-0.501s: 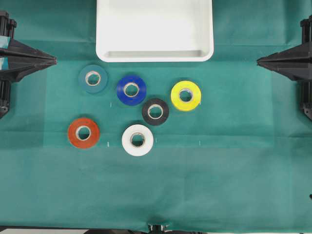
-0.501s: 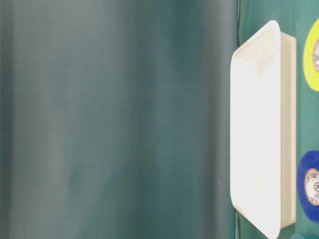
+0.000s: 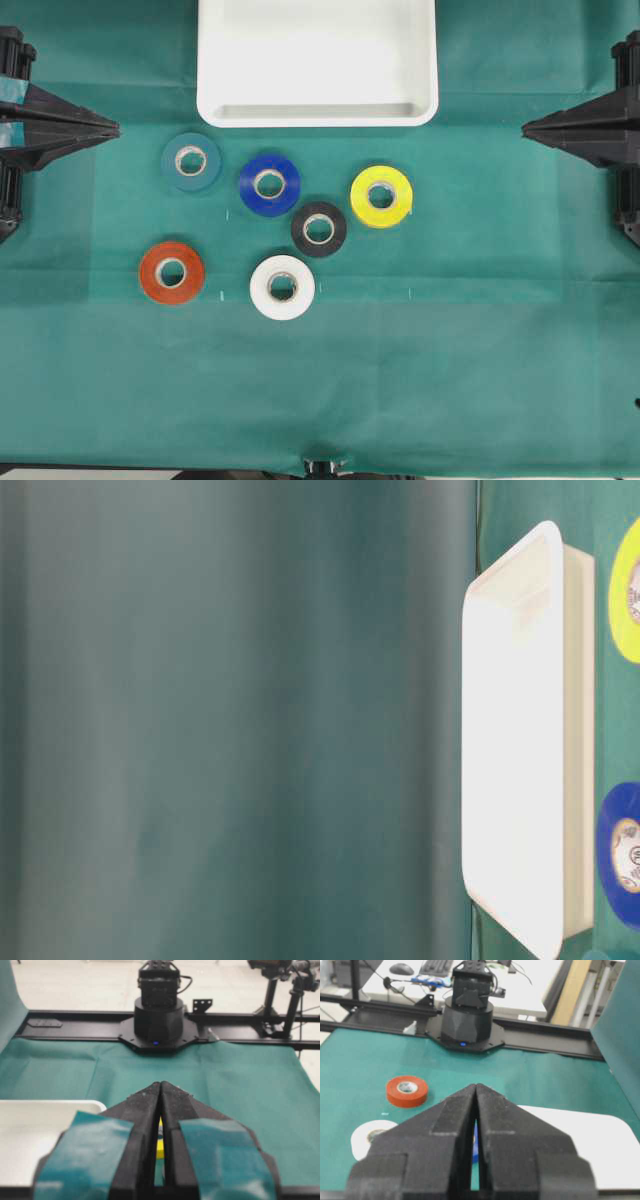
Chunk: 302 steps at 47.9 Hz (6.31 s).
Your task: Pick up the tape from a random location and place it into the white case.
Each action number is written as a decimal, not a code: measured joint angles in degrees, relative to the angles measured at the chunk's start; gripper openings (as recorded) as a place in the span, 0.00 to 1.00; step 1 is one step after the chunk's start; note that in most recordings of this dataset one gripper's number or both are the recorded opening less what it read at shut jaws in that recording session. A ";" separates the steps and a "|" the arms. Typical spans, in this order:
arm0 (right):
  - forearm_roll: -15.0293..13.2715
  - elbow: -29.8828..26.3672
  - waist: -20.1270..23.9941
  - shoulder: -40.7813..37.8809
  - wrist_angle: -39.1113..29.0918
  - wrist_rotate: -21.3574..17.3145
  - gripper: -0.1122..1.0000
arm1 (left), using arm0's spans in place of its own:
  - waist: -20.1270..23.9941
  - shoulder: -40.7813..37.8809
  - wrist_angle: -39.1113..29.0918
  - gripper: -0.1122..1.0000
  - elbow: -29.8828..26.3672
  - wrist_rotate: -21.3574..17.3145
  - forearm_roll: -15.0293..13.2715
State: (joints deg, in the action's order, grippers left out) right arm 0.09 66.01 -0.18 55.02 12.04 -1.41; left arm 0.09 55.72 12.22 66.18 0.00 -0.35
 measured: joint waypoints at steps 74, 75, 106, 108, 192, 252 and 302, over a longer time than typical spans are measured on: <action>-0.09 0.00 0.00 -0.18 -1.32 -0.09 0.10 | -8.53 -0.26 -1.32 0.98 0.00 0.62 -0.09; -0.09 0.00 0.00 -0.18 -1.32 -0.09 0.10 | -8.70 -0.26 -1.32 0.98 0.00 0.70 -0.09; -0.09 0.00 0.00 -0.26 -1.76 -0.09 0.10 | -10.02 -0.53 -1.32 0.98 0.00 0.70 -0.09; -0.18 0.00 0.00 -0.26 -1.76 -0.09 0.10 | -10.02 -0.88 -1.05 0.98 0.00 0.70 0.00; -0.26 -0.18 0.09 -0.97 -2.37 -0.09 0.10 | -6.94 -31.20 -2.90 0.98 -20.65 0.18 -0.18; -0.26 -0.44 0.44 -0.97 -3.16 -0.09 0.10 | -4.83 -43.86 -66.45 0.98 -50.19 20.13 -0.18; -0.26 -0.70 0.53 -0.97 -3.52 -0.09 0.10 | -5.98 -45.53 -69.35 0.98 -53.53 20.21 -0.09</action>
State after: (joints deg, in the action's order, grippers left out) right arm -0.18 65.30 0.35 54.05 8.53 -1.49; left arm -5.89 10.20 -57.13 12.66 20.21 -0.44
